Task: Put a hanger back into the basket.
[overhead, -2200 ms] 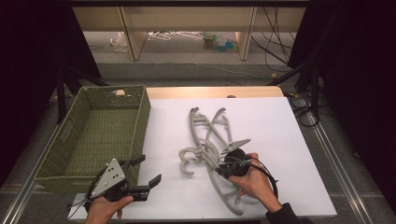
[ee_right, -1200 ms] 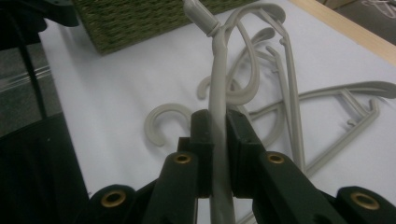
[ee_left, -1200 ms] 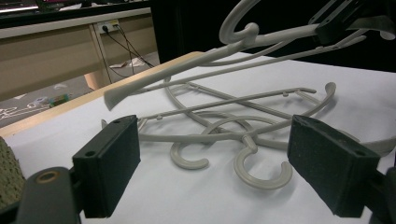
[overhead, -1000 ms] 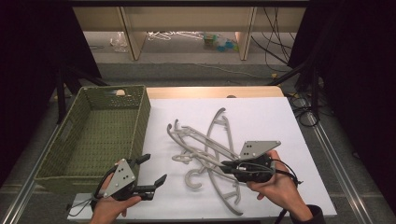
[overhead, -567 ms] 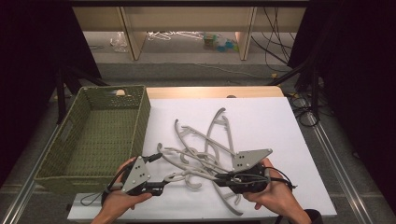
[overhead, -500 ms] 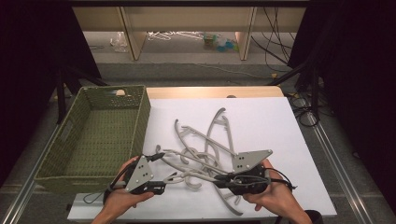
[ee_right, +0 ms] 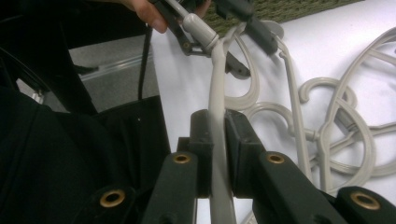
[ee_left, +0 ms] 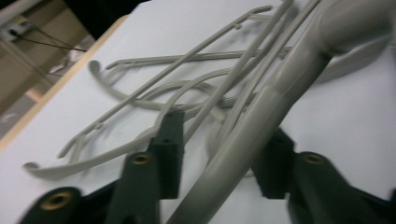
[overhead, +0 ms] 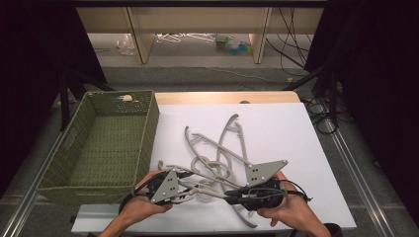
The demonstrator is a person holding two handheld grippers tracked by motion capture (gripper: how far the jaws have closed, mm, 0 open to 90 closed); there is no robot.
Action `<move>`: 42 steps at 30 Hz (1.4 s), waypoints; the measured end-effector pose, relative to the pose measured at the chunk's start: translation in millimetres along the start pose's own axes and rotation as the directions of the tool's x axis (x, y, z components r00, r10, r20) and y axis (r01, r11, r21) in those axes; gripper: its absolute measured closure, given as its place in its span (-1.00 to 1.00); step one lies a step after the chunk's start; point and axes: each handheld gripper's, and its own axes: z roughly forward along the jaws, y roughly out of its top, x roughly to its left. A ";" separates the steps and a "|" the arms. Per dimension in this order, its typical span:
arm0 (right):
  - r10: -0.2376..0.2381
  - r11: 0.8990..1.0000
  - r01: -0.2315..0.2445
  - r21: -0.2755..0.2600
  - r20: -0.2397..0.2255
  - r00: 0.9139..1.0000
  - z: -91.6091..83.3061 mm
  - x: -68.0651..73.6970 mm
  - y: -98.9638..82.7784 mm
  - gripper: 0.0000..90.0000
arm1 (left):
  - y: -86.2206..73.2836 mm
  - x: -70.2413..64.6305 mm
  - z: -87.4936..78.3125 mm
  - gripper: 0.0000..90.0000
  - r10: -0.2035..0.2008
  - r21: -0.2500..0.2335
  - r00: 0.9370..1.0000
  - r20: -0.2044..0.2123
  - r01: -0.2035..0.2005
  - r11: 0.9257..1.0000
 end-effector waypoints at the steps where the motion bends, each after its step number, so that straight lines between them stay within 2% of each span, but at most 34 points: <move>1: 0.002 1.000 -0.002 -0.003 -0.008 1.000 0.6 -0.7 -0.8 0.83 | 2.1 0.6 -0.2 0.47 0.010 -0.003 1.000 0.026 -0.010 1.000; 2: 0.003 1.000 -0.003 -0.003 -0.008 1.000 1.4 -1.3 -1.7 0.83 | 4.3 0.7 -0.3 0.56 0.017 0.007 0.999 0.043 -0.017 1.000; 4: -0.003 1.000 0.003 0.005 -0.022 1.000 1.4 -4.2 -3.5 0.82 | 8.4 0.1 -1.5 0.65 0.063 0.041 0.996 0.063 -0.066 0.997; 6: -0.013 1.000 0.013 0.011 -0.027 1.000 0.7 -7.0 -4.8 0.79 | 11.1 -0.6 -2.6 0.70 0.071 0.054 0.994 0.084 -0.076 0.996; 10: -0.009 1.000 0.009 0.011 -0.009 1.000 -3.2 -14.5 -6.2 0.69 | 16.8 -2.8 -3.7 0.76 0.065 0.076 0.992 0.105 -0.074 0.994; 13: 0.001 1.000 -0.001 0.002 0.007 1.000 -6.6 -16.8 -6.0 0.62 | 22.3 -3.6 -5.4 0.79 0.043 0.091 0.991 0.124 -0.054 0.994; 16: 0.031 0.999 -0.030 -0.025 0.046 0.998 -9.3 -20.4 -5.6 0.49 | 27.6 -3.5 -7.9 0.83 0.015 0.089 0.990 0.138 -0.028 0.996; 17: 0.039 0.999 -0.038 -0.028 0.045 0.998 -10.6 -21.5 -5.6 0.49 | 29.2 -2.8 -8.2 0.83 0.011 0.098 0.990 0.138 -0.025 0.995; 19: 0.039 0.999 -0.037 -0.038 0.051 0.998 -12.3 -22.5 -5.2 0.44 | 31.0 -1.9 -8.4 0.83 -0.037 0.097 0.988 0.150 0.023 0.995; 21: 0.054 0.998 -0.050 -0.044 0.097 0.994 -14.1 -22.1 -3.2 0.22 | 33.8 1.2 -10.2 0.83 -0.078 0.099 0.984 0.159 0.063 0.993; 22: 0.071 0.996 -0.064 -0.054 0.122 0.990 -14.3 -22.2 -2.5 0.14 | 35.0 2.6 -10.6 0.84 -0.094 0.090 0.983 0.158 0.081 0.993; 23: 0.071 0.996 -0.064 -0.054 0.122 0.990 -14.3 -22.2 -2.5 0.14 | 35.0 2.6 -10.6 0.85 -0.094 0.090 0.983 0.158 0.081 0.993; 24: 0.073 0.996 -0.065 -0.059 0.142 0.987 -15.6 -23.4 -1.8 0.08 | 36.7 3.6 -11.8 0.85 -0.126 0.092 0.979 0.158 0.113 0.989; 25: 0.093 0.992 -0.075 -0.097 0.185 0.978 -19.5 -24.4 -0.2 -0.04 | 38.2 5.8 -12.3 0.86 -0.161 0.099 0.975 0.153 0.147 0.984; 26: 0.098 0.991 -0.077 -0.112 0.202 0.974 -21.6 -24.4 0.5 -0.09 | 38.8 7.2 -12.4 0.85 -0.182 0.101 0.972 0.149 0.169 0.980; 28: 0.106 0.987 -0.073 -0.143 0.241 0.965 -27.5 -22.5 3.4 -0.16 | 39.4 10.7 -12.8 0.85 -0.201 0.109 0.970 0.137 0.186 0.976; 29: 0.094 0.986 -0.054 -0.155 0.262 0.961 -30.8 -21.7 5.1 -0.16 | 39.8 12.3 -13.1 0.85 -0.211 0.114 0.968 0.138 0.196 0.974; 31: 0.084 0.987 -0.037 -0.159 0.300 0.950 -36.0 -18.1 7.8 -0.18 | 41.2 16.1 -14.2 0.84 -0.245 0.121 0.961 0.132 0.229 0.966; 32: 0.084 0.986 -0.032 -0.164 0.316 0.945 -39.1 -14.5 9.6 -0.19 | 41.9 17.9 -14.6 0.84 -0.267 0.124 0.955 0.130 0.251 0.960; 33: 0.084 0.986 -0.032 -0.164 0.316 0.945 -39.1 -14.5 9.6 -0.19 | 41.9 17.9 -14.6 0.84 -0.267 0.124 0.955 0.130 0.251 0.960; 34: 0.075 0.982 -0.012 -0.190 0.329 0.941 -44.8 -7.5 12.3 -0.18 | 43.4 22.1 -15.3 0.85 -0.314 0.115 0.940 0.136 0.300 0.947; 35: 0.077 0.979 -0.007 -0.203 0.336 0.939 -46.7 -4.8 12.9 -0.18 | 44.5 24.6 -15.9 0.86 -0.325 0.112 0.936 0.136 0.311 0.944; 36: 0.077 0.979 -0.007 -0.203 0.336 0.939 -46.7 -4.8 12.9 -0.18 | 44.5 24.6 -15.9 0.88 -0.325 0.112 0.936 0.136 0.311 0.944; 37: 0.079 0.976 -0.004 -0.217 0.338 0.938 -51.4 2.3 12.6 -0.19 | 47.0 28.9 -16.1 0.91 -0.348 0.111 0.928 0.133 0.335 0.936; 38: 0.079 0.976 -0.003 -0.218 0.340 0.937 -51.3 4.9 11.5 -0.19 | 48.3 30.4 -17.0 0.92 -0.352 0.114 0.928 0.121 0.339 0.934; 39: 0.082 0.977 -0.009 -0.214 0.333 0.939 -50.8 7.6 9.9 -0.19 | 49.5 32.7 -16.9 0.91 -0.369 0.122 0.921 0.124 0.355 0.927; 40: 0.082 0.977 -0.010 -0.212 0.331 0.940 -47.8 10.8 5.8 -0.19 | 50.3 33.3 -16.9 0.88 -0.373 0.132 0.920 0.119 0.358 0.924; 41: 0.081 0.979 -0.016 -0.201 0.319 0.944 -45.8 12.6 3.0 -0.19 | 50.5 35.0 -16.9 0.89 -0.358 0.144 0.927 0.111 0.341 0.929; 42: 0.082 0.980 -0.020 -0.196 0.311 0.947 -42.5 14.2 -1.0 -0.19 | 50.5 35.0 -16.9 0.90 -0.358 0.144 0.927 0.111 0.341 0.929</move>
